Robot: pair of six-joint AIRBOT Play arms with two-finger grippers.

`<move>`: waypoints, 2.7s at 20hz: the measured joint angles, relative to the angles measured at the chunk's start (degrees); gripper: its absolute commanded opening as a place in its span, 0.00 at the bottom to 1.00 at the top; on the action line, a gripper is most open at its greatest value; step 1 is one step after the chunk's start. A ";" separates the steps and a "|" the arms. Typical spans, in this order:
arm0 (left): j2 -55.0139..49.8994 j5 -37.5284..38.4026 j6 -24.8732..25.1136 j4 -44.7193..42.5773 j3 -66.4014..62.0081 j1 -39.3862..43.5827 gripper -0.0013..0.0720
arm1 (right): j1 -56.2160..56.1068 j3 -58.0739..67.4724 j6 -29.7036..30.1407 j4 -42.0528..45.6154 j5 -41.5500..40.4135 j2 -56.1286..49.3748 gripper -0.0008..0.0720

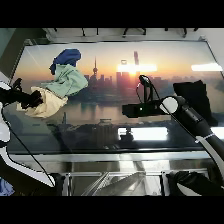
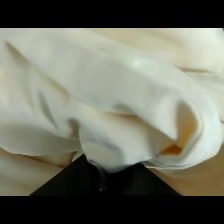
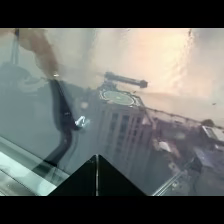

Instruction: Fold the shirts.

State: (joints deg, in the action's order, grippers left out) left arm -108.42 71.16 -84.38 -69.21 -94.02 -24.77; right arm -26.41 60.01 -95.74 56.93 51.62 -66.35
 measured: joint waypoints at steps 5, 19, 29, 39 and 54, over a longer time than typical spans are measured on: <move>8.98 -0.15 -0.52 0.55 7.58 -2.64 0.04 | 0.00 0.00 0.00 -8.83 -1.27 -0.20 0.04; 52.09 -8.48 -11.54 10.36 41.11 30.62 0.04 | 18.23 0.07 10.45 -16.90 12.61 1.68 0.04; 30.82 -24.59 -19.21 10.80 31.26 61.33 0.48 | 28.46 0.07 14.40 -17.09 16.68 6.78 0.04; 38.45 -0.76 -5.57 9.81 32.11 43.98 0.82 | 29.09 0.00 14.99 -17.07 16.79 6.25 0.05; 24.46 0.63 22.18 20.04 52.17 21.00 0.82 | 28.50 -0.17 14.93 -24.37 19.21 5.29 0.05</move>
State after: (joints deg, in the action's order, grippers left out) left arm -83.96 71.79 -62.19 -49.17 -41.85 -3.77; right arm 2.09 59.83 -80.82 32.56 70.83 -61.06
